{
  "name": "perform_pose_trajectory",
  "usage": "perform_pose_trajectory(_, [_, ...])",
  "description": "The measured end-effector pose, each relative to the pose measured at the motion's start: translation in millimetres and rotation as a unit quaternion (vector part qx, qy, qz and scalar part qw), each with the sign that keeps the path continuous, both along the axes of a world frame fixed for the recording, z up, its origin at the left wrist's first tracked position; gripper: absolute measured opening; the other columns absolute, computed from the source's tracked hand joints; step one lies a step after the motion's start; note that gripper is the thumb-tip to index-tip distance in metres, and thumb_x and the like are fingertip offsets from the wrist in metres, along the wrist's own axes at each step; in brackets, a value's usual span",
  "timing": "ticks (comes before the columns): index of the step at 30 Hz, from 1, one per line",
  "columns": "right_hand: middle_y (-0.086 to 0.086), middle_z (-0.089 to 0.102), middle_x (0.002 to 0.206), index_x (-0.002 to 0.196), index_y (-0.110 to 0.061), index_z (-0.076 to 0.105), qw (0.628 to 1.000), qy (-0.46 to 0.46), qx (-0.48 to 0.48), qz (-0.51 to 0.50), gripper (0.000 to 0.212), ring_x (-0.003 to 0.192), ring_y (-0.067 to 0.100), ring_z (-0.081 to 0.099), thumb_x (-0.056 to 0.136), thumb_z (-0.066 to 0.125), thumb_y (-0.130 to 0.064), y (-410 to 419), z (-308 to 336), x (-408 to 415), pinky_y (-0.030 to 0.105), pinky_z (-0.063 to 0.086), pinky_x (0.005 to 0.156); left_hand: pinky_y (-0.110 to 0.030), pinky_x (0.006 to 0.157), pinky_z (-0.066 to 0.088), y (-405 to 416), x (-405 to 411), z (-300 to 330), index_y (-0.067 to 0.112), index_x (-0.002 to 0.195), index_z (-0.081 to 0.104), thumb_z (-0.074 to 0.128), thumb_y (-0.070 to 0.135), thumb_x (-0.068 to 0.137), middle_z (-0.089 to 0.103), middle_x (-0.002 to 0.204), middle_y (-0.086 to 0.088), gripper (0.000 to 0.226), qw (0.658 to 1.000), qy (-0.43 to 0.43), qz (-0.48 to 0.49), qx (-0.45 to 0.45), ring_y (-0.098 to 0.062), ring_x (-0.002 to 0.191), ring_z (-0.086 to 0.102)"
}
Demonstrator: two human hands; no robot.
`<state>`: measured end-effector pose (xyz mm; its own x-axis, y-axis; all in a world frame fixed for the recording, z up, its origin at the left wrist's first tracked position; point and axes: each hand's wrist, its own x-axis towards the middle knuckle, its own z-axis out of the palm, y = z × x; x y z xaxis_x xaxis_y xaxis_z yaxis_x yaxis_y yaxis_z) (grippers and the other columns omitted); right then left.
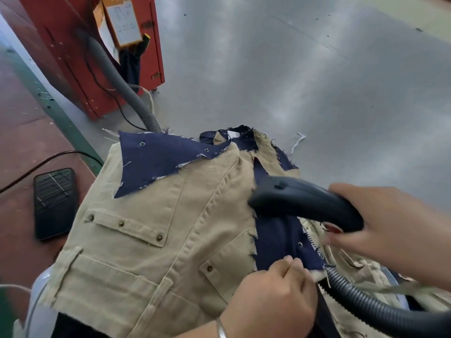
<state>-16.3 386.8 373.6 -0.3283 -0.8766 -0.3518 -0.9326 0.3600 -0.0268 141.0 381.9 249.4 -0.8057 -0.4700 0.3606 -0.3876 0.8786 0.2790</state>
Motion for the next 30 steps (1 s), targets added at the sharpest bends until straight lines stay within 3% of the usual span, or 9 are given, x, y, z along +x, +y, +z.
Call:
perform_pose_trajectory(3, [-0.012,0.053,0.063,0.075,-0.034,0.044,1.000,-0.007,-0.018,0.021,0.034,0.059,0.000,0.049,0.073,0.074,-0.051,-28.5,-3.3,2.2,0.027,0.033,0.051,-0.016,0.036,0.040,-1.1,1.1,-2.0,0.025,0.065,0.072,0.034,0.009,0.088,0.070,0.071,0.011,0.047,1.000,-0.005,-0.009,0.015,-0.003,0.069,0.068])
perform_pose_trajectory(7, [-0.009,0.054,0.068,0.075,-0.029,0.043,0.998,-0.019,-0.054,0.016,0.034,0.058,0.006,0.050,0.079,0.076,-0.038,-69.8,-9.4,-1.9,0.028,0.031,0.049,-0.017,0.039,0.044,-1.4,1.5,-2.5,0.027,0.067,0.074,0.056,0.015,0.082,0.072,0.077,0.014,0.026,0.999,0.024,-0.023,0.010,-0.001,0.071,0.068])
perform_pose_trajectory(10, [0.003,0.063,0.073,0.084,-0.022,0.051,0.995,-0.033,-0.089,-0.025,0.028,0.055,0.016,0.061,0.082,0.076,-0.033,-89.9,-6.6,-17.2,0.026,0.042,0.050,-0.018,0.041,0.048,-1.3,2.1,-2.2,0.028,0.070,0.075,0.030,0.013,0.096,0.073,0.082,0.014,0.054,0.999,0.041,0.003,0.016,-0.001,0.075,0.068])
perform_pose_trajectory(13, [0.003,0.064,0.057,0.084,-0.020,0.056,0.986,-0.074,-0.138,-0.050,0.026,0.045,0.021,0.066,0.077,0.079,-0.030,-78.3,7.8,-34.2,0.026,0.046,0.040,-0.019,0.045,0.050,-6.8,3.3,2.1,0.026,0.077,0.077,0.031,0.011,0.097,0.073,0.087,0.012,0.053,0.998,0.058,0.003,0.008,-0.003,0.079,0.069])
perform_pose_trajectory(16, [-0.006,0.064,0.051,0.081,-0.031,0.057,0.987,-0.092,-0.125,-0.044,0.029,0.036,0.010,0.061,0.066,0.077,-0.047,-44.3,26.6,-38.3,0.020,0.042,0.034,-0.017,0.051,0.051,-17.7,5.0,9.1,0.021,0.087,0.077,0.044,0.012,0.084,0.073,0.093,0.008,0.034,0.998,0.051,-0.019,0.006,-0.006,0.085,0.069])
perform_pose_trajectory(19, [-0.019,0.062,0.052,0.084,-0.050,0.056,0.993,-0.066,-0.092,-0.035,0.033,0.038,0.002,0.058,0.060,0.076,-0.062,-6.5,36.2,-32.6,0.028,0.045,0.036,-0.018,0.049,0.050,-19.4,2.9,9.2,0.020,0.091,0.077,0.044,0.012,0.083,0.072,0.095,0.007,0.034,0.999,0.045,-0.022,0.012,-0.008,0.090,0.068])
perform_pose_trajectory(24, [-0.023,0.062,0.057,0.083,-0.045,0.055,0.996,-0.071,-0.033,-0.049,0.048,0.051,-0.002,0.061,0.045,0.055,-0.074,27.1,22.7,-25.2,0.030,0.049,0.043,-0.019,0.047,0.046,-9.5,-0.7,1.6,0.024,0.080,0.077,0.049,0.012,0.089,0.073,0.087,0.009,0.032,0.997,0.073,-0.012,0.006,-0.005,0.083,0.069])
perform_pose_trajectory(27, [-0.030,0.062,0.066,0.077,-0.041,0.056,0.995,-0.084,0.001,-0.048,0.034,0.062,-0.003,0.060,0.058,0.074,-0.063,15.3,6.1,-20.9,0.028,0.043,0.050,-0.018,0.046,0.047,-10.7,0.1,1.3,0.024,0.077,0.077,0.046,0.011,0.092,0.074,0.087,0.010,0.037,0.998,0.059,-0.009,0.015,-0.004,0.083,0.070])
perform_pose_trajectory(30, [-0.025,0.062,0.058,0.080,-0.049,0.055,0.992,-0.114,-0.033,-0.042,0.029,0.041,0.001,0.057,0.069,0.081,-0.044,-8.4,-8.3,-27.5,0.017,0.040,0.041,-0.019,0.046,0.050,-12.4,1.0,1.6,0.024,0.077,0.078,0.036,0.009,0.097,0.074,0.087,0.011,0.049,0.999,0.047,0.005,0.010,-0.003,0.083,0.070])
